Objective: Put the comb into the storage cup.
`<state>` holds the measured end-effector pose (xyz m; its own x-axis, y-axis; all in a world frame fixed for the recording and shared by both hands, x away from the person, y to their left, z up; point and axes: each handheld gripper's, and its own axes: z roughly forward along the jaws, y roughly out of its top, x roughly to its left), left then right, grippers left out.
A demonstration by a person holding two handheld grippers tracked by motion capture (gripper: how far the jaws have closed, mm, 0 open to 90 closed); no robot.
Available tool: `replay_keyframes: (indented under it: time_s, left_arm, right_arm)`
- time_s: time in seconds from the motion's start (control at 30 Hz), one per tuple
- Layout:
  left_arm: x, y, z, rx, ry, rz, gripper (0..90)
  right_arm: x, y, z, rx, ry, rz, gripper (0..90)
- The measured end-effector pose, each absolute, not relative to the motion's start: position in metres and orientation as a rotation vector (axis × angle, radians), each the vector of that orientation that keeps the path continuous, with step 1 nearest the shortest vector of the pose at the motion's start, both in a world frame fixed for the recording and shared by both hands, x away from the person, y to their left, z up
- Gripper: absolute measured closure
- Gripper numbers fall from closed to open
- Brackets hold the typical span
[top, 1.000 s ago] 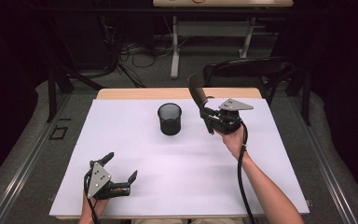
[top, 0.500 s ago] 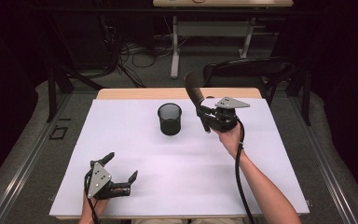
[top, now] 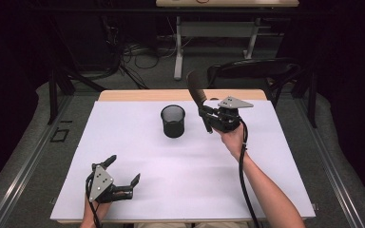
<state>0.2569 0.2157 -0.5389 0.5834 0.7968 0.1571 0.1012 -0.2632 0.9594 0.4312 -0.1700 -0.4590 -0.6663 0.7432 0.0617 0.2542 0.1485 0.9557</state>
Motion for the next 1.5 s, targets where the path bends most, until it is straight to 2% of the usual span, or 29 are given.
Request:
replay_keyframes:
  time_s: [1.5]
  left_arm:
    - [0.257,0.217,-0.539,1.72,0.754,0.805,0.3]
  right_arm:
    - [0.448,-0.147,-0.442,0.923,1.987,1.572,72.9]
